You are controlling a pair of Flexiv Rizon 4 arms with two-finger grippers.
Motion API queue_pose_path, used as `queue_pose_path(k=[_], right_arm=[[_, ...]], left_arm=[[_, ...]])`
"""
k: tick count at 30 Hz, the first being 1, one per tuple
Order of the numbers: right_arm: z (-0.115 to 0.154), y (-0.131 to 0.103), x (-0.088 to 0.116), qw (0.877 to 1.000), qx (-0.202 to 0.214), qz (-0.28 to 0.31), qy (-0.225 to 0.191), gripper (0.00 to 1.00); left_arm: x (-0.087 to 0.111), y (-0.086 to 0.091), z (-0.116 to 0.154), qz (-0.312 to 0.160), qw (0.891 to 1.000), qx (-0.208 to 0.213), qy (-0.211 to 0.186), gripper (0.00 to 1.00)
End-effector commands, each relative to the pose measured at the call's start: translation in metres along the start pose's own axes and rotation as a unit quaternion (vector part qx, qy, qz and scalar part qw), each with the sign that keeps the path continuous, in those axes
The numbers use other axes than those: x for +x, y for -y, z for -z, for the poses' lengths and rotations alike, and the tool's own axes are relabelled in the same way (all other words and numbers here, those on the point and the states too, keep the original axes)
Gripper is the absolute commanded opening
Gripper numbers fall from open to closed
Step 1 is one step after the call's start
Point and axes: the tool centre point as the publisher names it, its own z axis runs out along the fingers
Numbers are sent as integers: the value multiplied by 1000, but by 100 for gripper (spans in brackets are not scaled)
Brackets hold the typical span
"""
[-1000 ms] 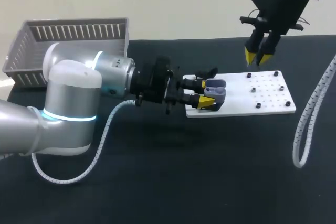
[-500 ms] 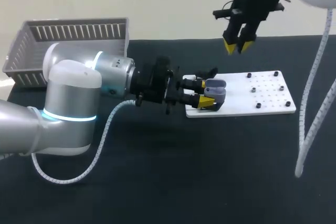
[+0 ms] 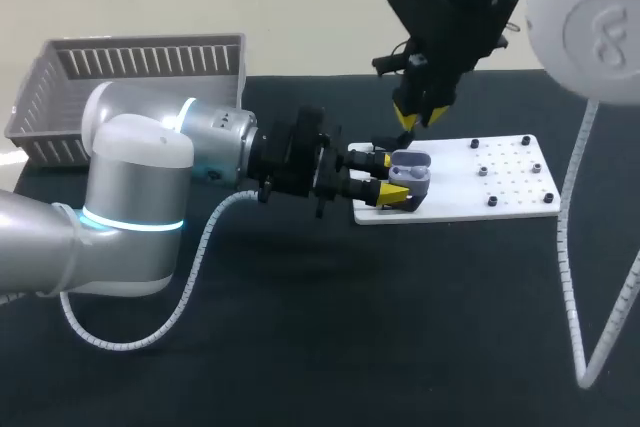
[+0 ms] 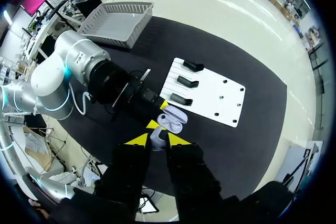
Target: Pick up each earbud case from the left stands, insert the matching earbuds, close the lid, and place the case in the box.
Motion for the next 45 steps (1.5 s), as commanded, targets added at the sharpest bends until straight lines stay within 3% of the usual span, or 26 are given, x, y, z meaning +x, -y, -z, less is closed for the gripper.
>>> queue_pose_path(k=[1,19,45], right_arm=[[-7,-4,-3,1000,-2,2,-11,0],[-45,2,7,999,20,-6,-45,0],[-65,5,4,997,38,2,-62,0]], left_arm=[[0,1,0,0,1000,-1,-1,0],[0,1,0,0,1000,-1,-1,0],[0,1,0,0,1000,-1,-1,0]])
